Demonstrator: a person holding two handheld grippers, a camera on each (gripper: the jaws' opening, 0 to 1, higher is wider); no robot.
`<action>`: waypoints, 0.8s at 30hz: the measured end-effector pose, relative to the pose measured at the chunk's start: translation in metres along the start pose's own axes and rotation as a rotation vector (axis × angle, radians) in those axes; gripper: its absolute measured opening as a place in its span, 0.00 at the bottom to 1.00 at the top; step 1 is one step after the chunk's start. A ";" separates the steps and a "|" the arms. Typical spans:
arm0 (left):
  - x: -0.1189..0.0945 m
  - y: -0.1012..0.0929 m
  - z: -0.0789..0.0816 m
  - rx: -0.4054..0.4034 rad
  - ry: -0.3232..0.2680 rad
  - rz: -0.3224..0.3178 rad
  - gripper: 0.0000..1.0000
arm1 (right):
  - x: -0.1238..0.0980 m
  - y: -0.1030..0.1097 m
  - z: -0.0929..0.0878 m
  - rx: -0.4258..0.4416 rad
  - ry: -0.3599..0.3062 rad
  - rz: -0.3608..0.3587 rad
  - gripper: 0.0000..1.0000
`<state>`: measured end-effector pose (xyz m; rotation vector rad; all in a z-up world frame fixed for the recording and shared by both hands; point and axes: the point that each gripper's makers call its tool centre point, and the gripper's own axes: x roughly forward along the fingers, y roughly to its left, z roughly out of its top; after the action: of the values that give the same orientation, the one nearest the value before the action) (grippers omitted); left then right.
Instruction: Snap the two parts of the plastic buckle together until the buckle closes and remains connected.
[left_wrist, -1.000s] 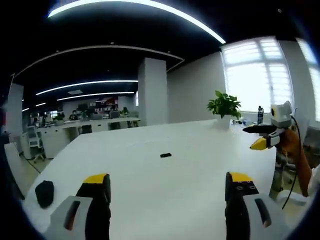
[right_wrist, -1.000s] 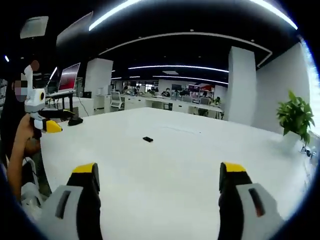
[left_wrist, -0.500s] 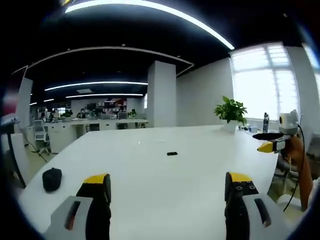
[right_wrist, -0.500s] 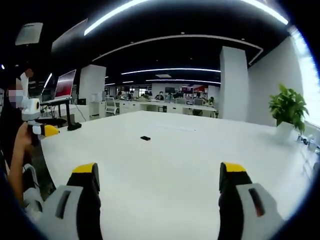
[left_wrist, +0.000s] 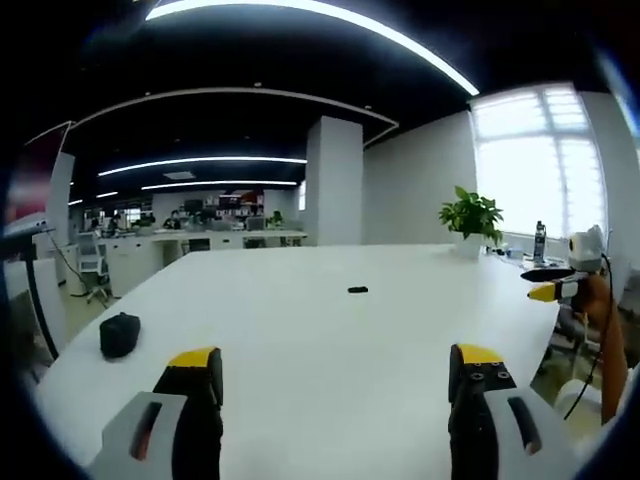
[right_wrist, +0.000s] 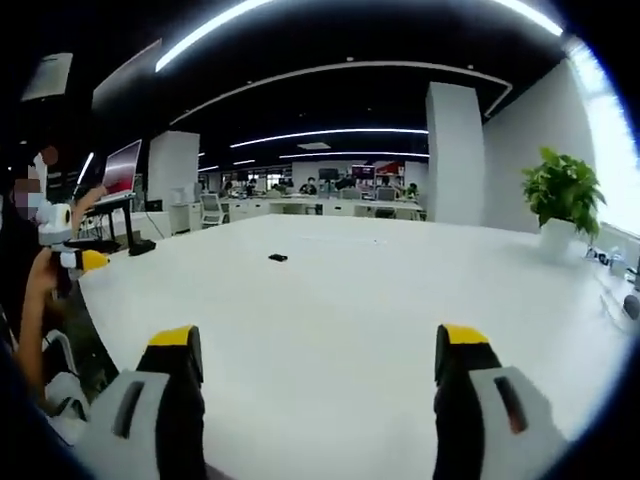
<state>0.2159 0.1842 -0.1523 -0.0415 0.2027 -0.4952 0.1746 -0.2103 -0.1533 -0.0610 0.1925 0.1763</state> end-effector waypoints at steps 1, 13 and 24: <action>-0.001 0.001 -0.001 -0.004 0.003 0.001 0.95 | -0.003 -0.005 0.000 0.006 -0.001 -0.020 0.97; -0.015 0.007 0.003 -0.019 -0.034 0.051 0.94 | -0.017 -0.013 0.005 0.020 -0.034 -0.056 0.97; -0.014 0.006 -0.002 -0.027 -0.033 0.047 0.94 | 0.001 0.018 0.009 -0.010 -0.020 0.034 0.97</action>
<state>0.2064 0.1963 -0.1527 -0.0715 0.1777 -0.4443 0.1737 -0.1915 -0.1457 -0.0657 0.1730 0.2120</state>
